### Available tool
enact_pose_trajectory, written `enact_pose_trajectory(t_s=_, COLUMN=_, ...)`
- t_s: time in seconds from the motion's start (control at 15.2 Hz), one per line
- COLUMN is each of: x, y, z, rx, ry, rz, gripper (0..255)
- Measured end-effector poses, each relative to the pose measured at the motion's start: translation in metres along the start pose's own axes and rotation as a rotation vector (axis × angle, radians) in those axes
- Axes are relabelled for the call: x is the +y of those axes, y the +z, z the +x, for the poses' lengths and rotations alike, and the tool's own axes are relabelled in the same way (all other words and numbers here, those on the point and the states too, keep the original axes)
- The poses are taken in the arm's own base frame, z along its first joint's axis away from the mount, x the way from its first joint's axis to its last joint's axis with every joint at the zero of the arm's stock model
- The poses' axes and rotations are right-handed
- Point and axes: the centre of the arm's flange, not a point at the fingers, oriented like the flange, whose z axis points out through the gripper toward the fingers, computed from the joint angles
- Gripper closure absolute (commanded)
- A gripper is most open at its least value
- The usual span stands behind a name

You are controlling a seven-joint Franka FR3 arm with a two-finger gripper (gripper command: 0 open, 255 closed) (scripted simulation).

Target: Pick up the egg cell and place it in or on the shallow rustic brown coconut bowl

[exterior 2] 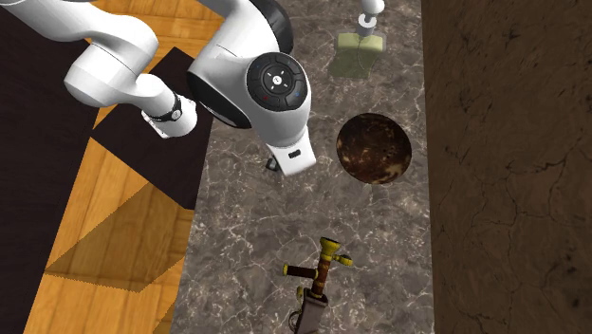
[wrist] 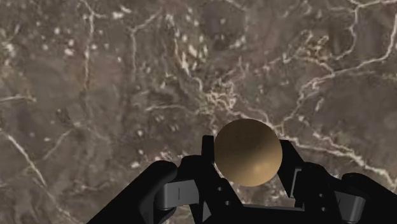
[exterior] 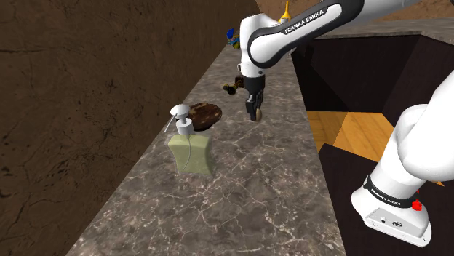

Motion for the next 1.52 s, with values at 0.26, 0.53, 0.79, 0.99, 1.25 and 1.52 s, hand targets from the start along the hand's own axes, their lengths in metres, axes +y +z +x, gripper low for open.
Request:
enact_pose_trajectory(t_s=0.26, x=-0.002, y=-0.020, z=-0.001, rx=0.000, ry=0.000, rz=0.000, gripper=255)
enact_pose_trajectory(t_s=0.53, x=-0.003, y=-0.042, z=-0.002, rx=0.000, ry=0.000, rz=0.000, gripper=255)
enact_pose_trajectory(t_s=0.79, x=-0.005, y=-0.063, z=-0.003, rx=0.000, ry=0.000, rz=0.000, gripper=255)
enact_pose_trajectory(t_s=0.99, x=-0.005, y=-0.078, z=-0.004, rx=0.000, ry=0.000, rz=0.000, gripper=255)
enact_pose_trajectory(t_s=1.25, x=-0.007, y=-0.100, z=-0.006, rx=0.000, ry=0.000, rz=0.000, gripper=255)
enact_pose_trajectory(t_s=1.52, x=-0.021, y=-0.110, z=0.018, rx=0.001, ry=0.000, rz=0.000, gripper=255)
